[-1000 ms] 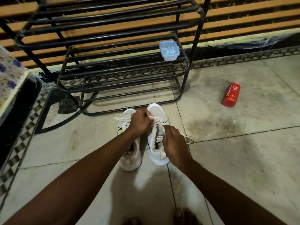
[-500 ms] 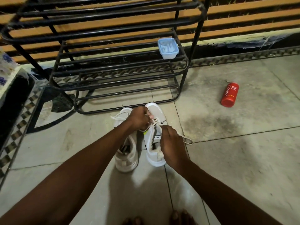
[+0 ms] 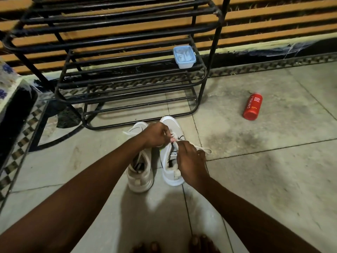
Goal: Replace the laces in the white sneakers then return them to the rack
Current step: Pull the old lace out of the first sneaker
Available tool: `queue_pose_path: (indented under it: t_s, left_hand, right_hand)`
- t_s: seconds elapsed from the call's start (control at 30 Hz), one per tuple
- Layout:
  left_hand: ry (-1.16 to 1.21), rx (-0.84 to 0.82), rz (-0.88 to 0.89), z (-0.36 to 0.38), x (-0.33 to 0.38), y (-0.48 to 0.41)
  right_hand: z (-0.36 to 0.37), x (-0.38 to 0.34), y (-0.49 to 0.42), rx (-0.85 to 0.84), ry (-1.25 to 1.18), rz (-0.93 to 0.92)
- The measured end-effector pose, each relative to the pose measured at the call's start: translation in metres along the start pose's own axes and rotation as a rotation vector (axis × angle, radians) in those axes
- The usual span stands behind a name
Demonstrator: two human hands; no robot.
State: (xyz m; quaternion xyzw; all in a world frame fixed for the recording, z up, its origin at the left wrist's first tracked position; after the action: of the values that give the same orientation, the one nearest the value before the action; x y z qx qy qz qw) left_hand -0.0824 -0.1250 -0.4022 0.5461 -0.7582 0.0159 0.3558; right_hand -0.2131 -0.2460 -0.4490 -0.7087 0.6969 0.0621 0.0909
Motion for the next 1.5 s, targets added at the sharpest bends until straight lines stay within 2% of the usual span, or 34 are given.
queue_pose_path:
  t_s: [0.13, 0.2, 0.27, 0.33, 0.4, 0.43, 0.53, 0.57, 0.6, 0.63, 0.7, 0.77, 0.8, 0.87, 0.97, 1.17, 1.33, 1.4, 1.47, 1.5]
  left_hand:
    - [-0.085, 0.105, 0.072, 0.003, 0.006, 0.003]
    - [-0.222, 0.147, 0.107, 0.008, 0.009, 0.002]
    - [-0.36, 0.2, 0.086, 0.009, 0.006, 0.0]
    - [-0.357, 0.269, 0.028, 0.003, 0.0, -0.003]
    - [-0.052, 0.343, -0.036, -0.004, -0.004, -0.004]
    - [0.197, 0.375, -0.102, -0.007, -0.004, -0.004]
    - [1.165, 0.381, -0.311, -0.009, 0.003, -0.007]
    - [1.267, 0.381, -0.312, -0.012, 0.002, -0.01]
    - [1.191, 0.374, -0.266, -0.016, 0.001, -0.01]
    - [0.947, 0.369, -0.16, -0.02, -0.001, -0.011]
    - [0.27, 0.254, 0.178, -0.021, 0.001, -0.005]
    - [-0.233, 0.098, 0.413, -0.009, 0.003, -0.002]
    - [-0.395, 0.047, 0.471, -0.005, 0.006, 0.0]
    - [-0.624, 0.055, 0.567, -0.002, 0.014, 0.001]
    - [-0.78, 0.082, 0.585, -0.005, 0.02, -0.001]
    - [-0.967, -0.019, 0.535, -0.008, 0.032, -0.001]
    - [-1.097, -0.019, 0.677, -0.008, 0.034, 0.001]
    - [-1.149, 0.078, 0.713, -0.008, 0.032, -0.001]
    - [-0.963, 0.227, 0.55, -0.022, 0.026, -0.003]
    - [-0.74, 0.297, 0.428, -0.032, 0.022, -0.003]
  right_hand:
    - [0.001, -0.002, -0.002, 0.014, -0.073, 0.027]
    - [0.001, -0.001, -0.002, 0.03, -0.104, 0.043]
    - [0.002, -0.001, -0.001, 0.055, -0.098, 0.041]
    - [0.003, -0.001, 0.0, 0.06, -0.082, 0.042]
    - [0.005, -0.002, -0.001, 0.02, -0.081, 0.06]
    - [0.007, -0.002, -0.002, 0.006, -0.083, 0.068]
    - [0.008, -0.002, -0.004, 0.032, -0.107, 0.078]
    - [0.007, -0.002, -0.003, 0.05, -0.109, 0.071]
    - [0.007, -0.002, -0.001, 0.075, -0.106, 0.06]
    - [0.007, -0.002, 0.0, 0.1, -0.103, 0.047]
    - [0.007, -0.001, 0.001, 0.132, -0.099, 0.033]
    - [0.007, -0.001, 0.001, 0.145, -0.094, 0.031]
    - [0.007, -0.001, 0.001, 0.137, -0.093, 0.034]
    - [0.008, -0.001, 0.0, 0.115, -0.086, 0.042]
    - [0.006, 0.0, -0.001, 0.084, -0.074, 0.048]
    - [0.005, -0.001, -0.001, 0.036, -0.021, 0.028]
    - [0.002, 0.0, -0.002, -0.007, -0.051, 0.02]
    - [-0.001, 0.001, -0.002, -0.028, -0.043, 0.017]
    - [-0.003, 0.003, -0.001, -0.04, -0.025, 0.025]
    - [-0.004, 0.004, -0.001, -0.038, -0.02, 0.033]
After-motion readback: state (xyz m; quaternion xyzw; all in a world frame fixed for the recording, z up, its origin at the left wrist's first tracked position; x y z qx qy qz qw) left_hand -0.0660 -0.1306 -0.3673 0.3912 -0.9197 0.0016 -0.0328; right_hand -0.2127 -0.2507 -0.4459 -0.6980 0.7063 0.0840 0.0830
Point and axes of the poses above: each hand's wrist, its own y-axis away from the middle knuckle, its own z-axis out of the palm, x = y × z, the point moved 3 cm from there along -y, towards the middle knuckle, and after that the axes turned 7 degrees about -z, right-handed, at the moved point
